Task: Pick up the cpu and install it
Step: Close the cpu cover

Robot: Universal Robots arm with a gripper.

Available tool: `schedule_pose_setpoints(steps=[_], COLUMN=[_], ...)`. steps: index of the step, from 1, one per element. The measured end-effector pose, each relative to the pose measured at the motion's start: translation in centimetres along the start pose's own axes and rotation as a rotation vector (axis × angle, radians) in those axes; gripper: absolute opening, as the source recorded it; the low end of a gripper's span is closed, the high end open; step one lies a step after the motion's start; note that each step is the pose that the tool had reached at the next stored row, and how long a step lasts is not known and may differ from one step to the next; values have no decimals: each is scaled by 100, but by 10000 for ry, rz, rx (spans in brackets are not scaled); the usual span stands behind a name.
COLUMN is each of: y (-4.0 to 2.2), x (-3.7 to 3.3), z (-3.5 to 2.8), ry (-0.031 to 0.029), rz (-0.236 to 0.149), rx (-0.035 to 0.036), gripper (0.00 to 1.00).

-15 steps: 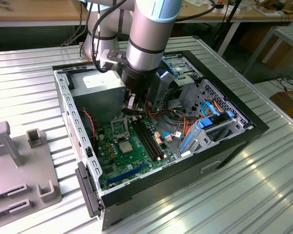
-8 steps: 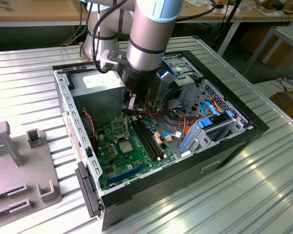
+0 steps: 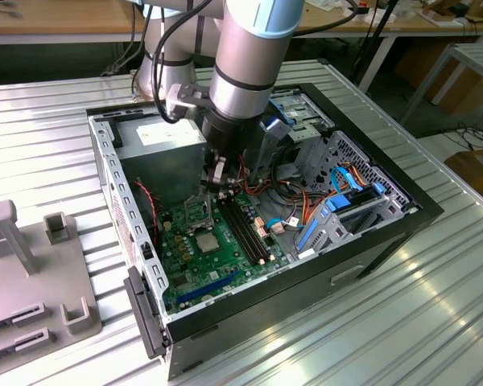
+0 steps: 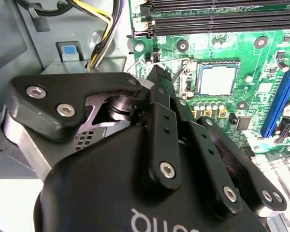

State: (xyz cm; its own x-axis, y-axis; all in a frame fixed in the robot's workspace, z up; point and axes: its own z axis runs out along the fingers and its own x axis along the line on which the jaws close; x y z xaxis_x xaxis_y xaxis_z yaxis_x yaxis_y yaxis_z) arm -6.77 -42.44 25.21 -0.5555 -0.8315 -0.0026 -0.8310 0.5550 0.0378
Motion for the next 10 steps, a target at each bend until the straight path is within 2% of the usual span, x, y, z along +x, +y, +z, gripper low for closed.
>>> schedule_pose_setpoints(steps=[10], y=[-17], x=[34], z=[-2], ry=[2], rz=[-71], rx=[0], gripper=[11])
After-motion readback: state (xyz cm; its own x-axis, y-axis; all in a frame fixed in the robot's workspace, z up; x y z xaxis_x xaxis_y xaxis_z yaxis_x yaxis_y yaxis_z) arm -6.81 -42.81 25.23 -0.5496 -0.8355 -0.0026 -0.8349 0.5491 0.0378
